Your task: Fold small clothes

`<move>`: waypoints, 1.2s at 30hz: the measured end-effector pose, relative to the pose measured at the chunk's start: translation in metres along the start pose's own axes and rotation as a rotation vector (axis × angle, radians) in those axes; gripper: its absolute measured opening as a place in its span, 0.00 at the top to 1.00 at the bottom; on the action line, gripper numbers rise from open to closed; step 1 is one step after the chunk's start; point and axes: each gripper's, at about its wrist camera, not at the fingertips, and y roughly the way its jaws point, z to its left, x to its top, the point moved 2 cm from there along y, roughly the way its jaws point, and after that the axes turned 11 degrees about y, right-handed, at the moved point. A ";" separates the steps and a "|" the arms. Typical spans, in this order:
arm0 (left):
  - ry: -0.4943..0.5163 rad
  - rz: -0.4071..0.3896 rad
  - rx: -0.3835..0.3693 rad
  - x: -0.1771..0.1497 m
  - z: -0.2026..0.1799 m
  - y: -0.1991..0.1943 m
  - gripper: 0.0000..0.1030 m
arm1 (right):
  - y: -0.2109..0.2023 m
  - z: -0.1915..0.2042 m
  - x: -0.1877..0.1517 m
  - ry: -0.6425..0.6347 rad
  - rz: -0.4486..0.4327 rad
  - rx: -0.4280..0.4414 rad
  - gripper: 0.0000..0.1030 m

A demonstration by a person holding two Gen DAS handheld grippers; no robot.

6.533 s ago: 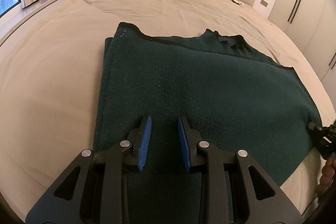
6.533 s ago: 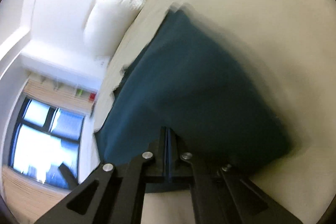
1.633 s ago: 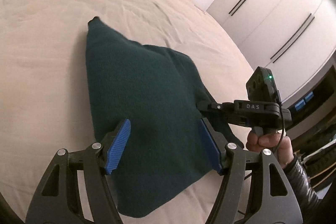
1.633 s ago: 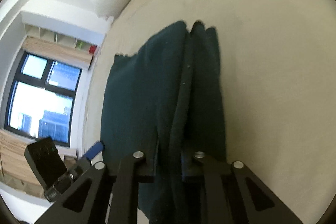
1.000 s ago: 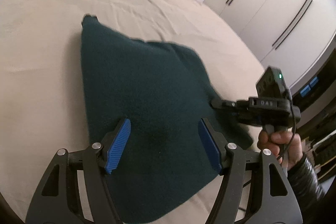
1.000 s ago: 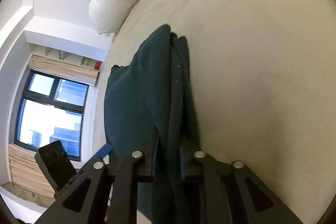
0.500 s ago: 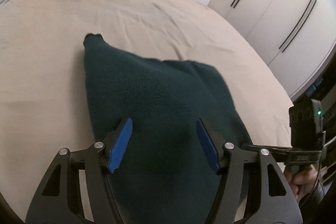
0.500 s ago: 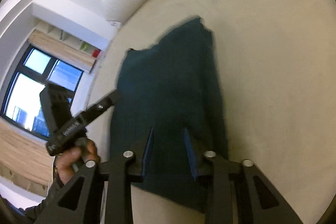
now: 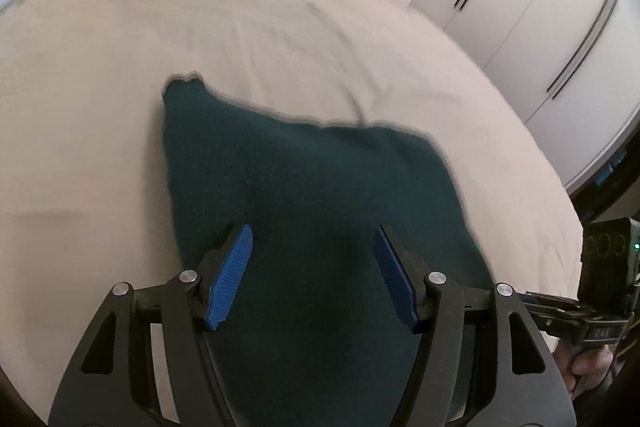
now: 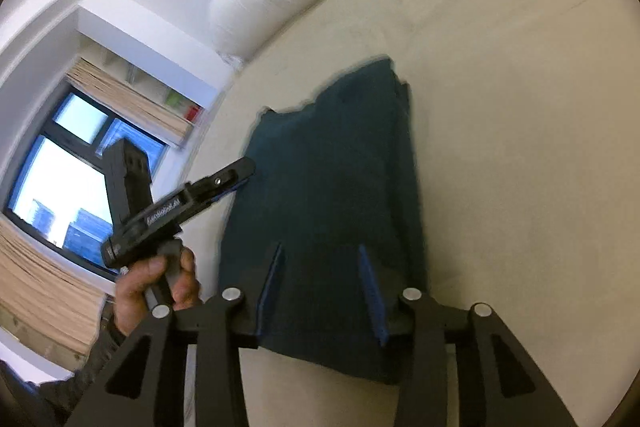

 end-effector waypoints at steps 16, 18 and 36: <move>-0.138 -0.075 0.058 -0.025 0.032 -0.047 0.06 | -0.014 -0.008 0.048 0.055 -0.034 -0.001 0.36; -0.218 0.000 -0.008 -0.034 0.042 -0.028 0.06 | 0.002 -0.012 0.054 0.069 0.010 -0.018 0.36; -0.234 0.149 -0.105 -0.021 0.021 0.013 0.62 | 0.034 0.021 0.052 -0.009 0.092 -0.195 0.74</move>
